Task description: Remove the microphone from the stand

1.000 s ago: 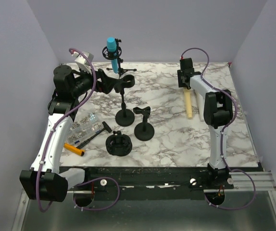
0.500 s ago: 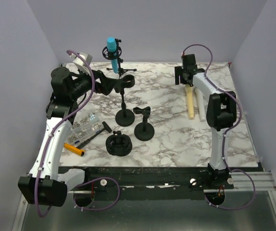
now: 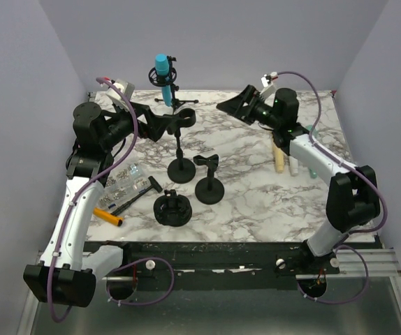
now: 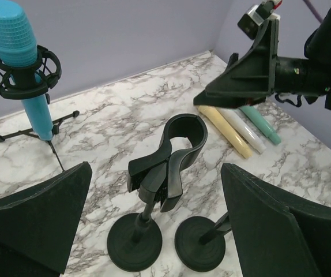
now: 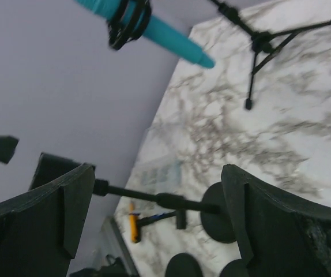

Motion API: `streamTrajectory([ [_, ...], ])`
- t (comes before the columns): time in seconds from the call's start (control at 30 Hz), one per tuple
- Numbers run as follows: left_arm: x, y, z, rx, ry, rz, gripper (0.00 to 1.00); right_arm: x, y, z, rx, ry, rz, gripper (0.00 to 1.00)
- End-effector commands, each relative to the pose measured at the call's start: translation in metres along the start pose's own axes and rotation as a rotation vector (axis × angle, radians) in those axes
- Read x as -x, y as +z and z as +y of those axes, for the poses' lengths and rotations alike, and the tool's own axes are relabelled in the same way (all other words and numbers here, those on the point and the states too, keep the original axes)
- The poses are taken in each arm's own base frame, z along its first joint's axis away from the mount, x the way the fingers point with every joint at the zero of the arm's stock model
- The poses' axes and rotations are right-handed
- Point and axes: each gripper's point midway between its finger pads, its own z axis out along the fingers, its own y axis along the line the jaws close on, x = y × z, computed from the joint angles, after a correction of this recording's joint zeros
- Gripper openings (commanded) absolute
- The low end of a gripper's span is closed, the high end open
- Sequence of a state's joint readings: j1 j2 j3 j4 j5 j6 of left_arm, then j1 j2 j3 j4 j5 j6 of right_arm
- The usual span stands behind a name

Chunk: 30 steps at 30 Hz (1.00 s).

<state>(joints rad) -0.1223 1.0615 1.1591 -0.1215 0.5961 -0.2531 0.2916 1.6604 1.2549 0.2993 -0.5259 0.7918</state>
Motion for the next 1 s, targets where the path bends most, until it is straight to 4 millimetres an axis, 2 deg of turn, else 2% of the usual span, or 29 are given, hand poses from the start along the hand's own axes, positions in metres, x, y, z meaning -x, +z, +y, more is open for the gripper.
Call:
streamTrajectory([
  [0.0,-0.002,0.0,0.003,0.018,0.007,-0.002,0.99,-0.039,0.004,0.087,0.218,0.123,0.083,1.0],
  [0.07,-0.002,0.0,0.002,0.016,0.006,-0.001,0.99,-0.055,0.008,0.101,0.204,0.147,0.106,1.0],
  [0.17,-0.002,0.0,0.002,0.016,0.006,-0.003,0.99,-0.068,0.01,0.111,0.165,0.191,0.069,1.0],
  [0.4,-0.004,0.002,0.003,0.015,-0.001,0.003,0.99,-0.082,0.019,0.13,0.165,0.23,0.037,1.0],
  [0.7,-0.003,0.002,0.001,0.009,-0.004,0.002,0.99,-0.076,0.038,0.13,0.112,0.211,-0.005,1.0],
  [0.87,-0.003,0.002,0.001,0.008,-0.009,0.003,0.99,-0.084,0.052,0.127,0.105,0.191,0.017,1.0],
  [0.97,-0.004,0.002,0.003,0.018,-0.009,0.004,0.98,-0.097,0.058,0.125,0.085,0.162,0.035,0.98],
])
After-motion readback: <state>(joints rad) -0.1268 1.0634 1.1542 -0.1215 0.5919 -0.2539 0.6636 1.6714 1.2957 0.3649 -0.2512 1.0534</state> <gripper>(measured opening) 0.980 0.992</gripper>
